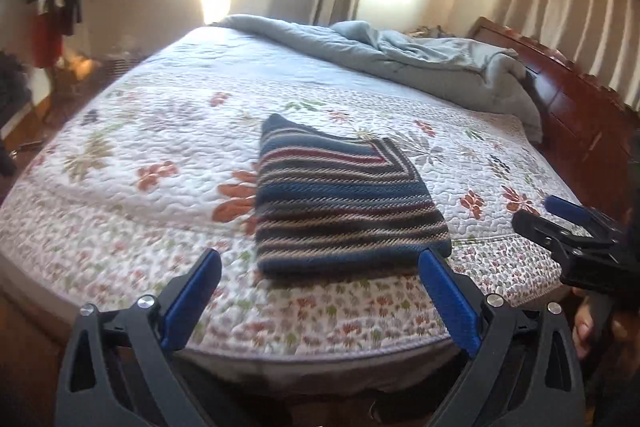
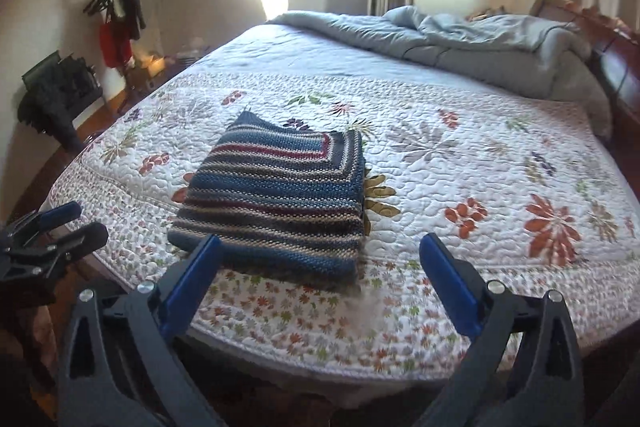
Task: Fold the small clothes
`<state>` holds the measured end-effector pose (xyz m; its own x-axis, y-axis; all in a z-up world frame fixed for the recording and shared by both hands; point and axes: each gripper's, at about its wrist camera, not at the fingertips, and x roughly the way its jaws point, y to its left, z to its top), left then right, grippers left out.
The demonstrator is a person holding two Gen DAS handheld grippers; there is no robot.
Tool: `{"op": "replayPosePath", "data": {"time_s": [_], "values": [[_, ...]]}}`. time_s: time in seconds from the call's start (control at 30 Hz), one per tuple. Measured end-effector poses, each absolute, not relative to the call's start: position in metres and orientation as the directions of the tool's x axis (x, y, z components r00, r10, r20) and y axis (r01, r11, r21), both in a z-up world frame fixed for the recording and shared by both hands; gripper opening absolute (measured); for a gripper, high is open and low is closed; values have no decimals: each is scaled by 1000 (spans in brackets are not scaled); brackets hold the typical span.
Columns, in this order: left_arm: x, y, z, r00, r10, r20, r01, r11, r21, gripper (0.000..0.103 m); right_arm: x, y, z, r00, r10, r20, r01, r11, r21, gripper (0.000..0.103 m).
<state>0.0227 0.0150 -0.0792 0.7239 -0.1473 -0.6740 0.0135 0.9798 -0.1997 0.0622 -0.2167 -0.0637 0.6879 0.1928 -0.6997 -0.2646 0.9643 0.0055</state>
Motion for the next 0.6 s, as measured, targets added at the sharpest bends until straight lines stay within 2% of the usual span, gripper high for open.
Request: {"op": "replayPosePath", "data": {"time_s": [0.17,0.3,0.47,0.6], "values": [[-16,13,-55,734,-38,-678,-68,989,-129,99,13,-208,-42,719,165,-675,-235,972,-13,100],[-43,-1,-35,743,86,-664,-100,995,16,99,-10,-211,-32,711,181,-680,-212,977,39,100],[-61,-2,-25,731,-62,-679,-2,996,-94,99,-27,-214,-31,727,169,-666,-200,979,31,100],[-65,-6,-26,723,-65,-688,3,996,-92,99,-36,-212,-28,740,167,-651,-202,979,21,100]]}}
